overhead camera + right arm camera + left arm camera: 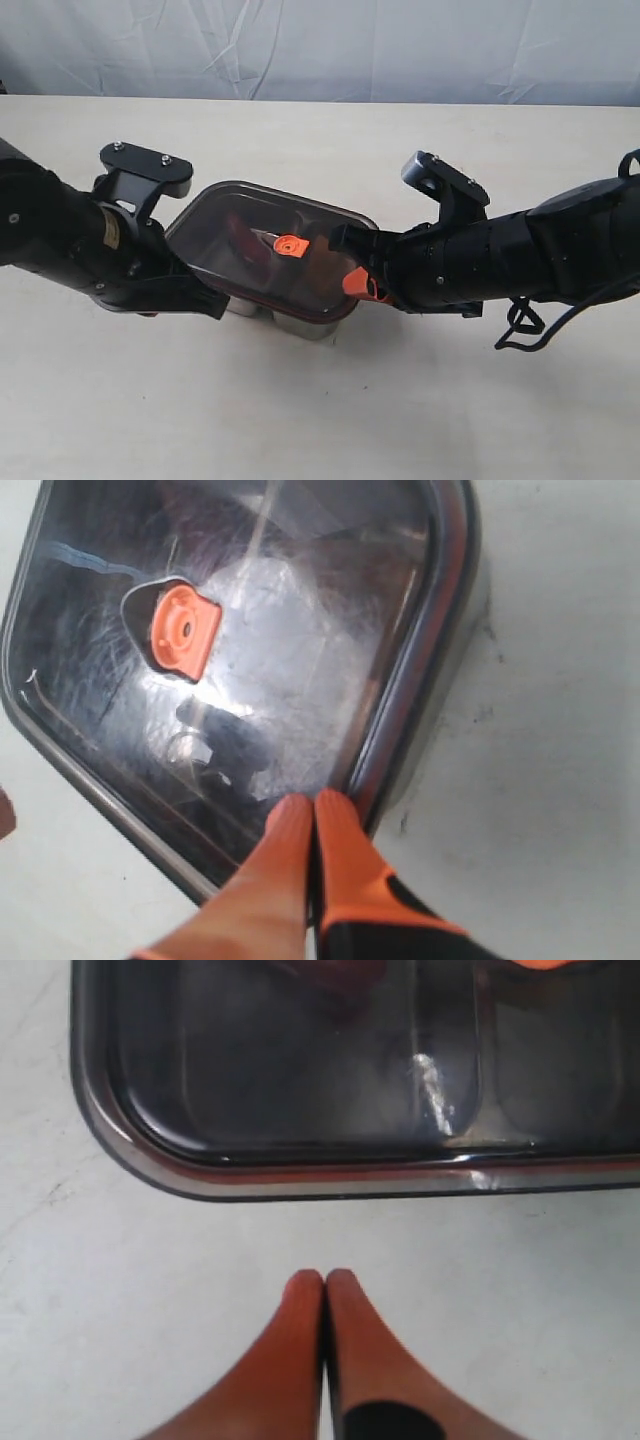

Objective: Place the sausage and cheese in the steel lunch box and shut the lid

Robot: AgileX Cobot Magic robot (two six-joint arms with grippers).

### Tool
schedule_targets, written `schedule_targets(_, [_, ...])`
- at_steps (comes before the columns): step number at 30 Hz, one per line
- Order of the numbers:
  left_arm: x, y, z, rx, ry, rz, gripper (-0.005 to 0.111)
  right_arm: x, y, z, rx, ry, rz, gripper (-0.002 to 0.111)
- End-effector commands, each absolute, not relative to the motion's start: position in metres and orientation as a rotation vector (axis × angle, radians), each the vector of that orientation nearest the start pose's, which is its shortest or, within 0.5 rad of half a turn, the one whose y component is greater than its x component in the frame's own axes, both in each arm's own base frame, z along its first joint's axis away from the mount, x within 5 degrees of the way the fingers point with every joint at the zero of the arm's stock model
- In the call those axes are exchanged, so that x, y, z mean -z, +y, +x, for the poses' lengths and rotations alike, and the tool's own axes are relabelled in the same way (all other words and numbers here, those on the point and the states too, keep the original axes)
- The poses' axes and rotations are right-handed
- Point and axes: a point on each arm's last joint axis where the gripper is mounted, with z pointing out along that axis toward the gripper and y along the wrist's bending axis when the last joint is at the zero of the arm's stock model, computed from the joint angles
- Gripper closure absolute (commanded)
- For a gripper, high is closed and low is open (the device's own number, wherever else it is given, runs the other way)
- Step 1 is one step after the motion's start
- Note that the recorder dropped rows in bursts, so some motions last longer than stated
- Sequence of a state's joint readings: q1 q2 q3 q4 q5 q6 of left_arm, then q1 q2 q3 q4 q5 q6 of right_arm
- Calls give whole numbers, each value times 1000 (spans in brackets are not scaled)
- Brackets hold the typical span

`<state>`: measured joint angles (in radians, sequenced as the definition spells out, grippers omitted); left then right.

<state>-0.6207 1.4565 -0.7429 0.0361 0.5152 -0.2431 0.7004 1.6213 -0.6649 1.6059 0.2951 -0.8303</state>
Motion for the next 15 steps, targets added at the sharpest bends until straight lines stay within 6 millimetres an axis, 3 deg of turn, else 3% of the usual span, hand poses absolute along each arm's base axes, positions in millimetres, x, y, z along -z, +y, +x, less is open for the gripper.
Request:
schedule_targets(1, [-183,-155,218,244,2685,536,107,-157,205,205,-919,2650,-45,109])
schedule_targets(15, [-183,-162,228,299,2610,502,107,-156,203,208,-879,2640,-28,109])
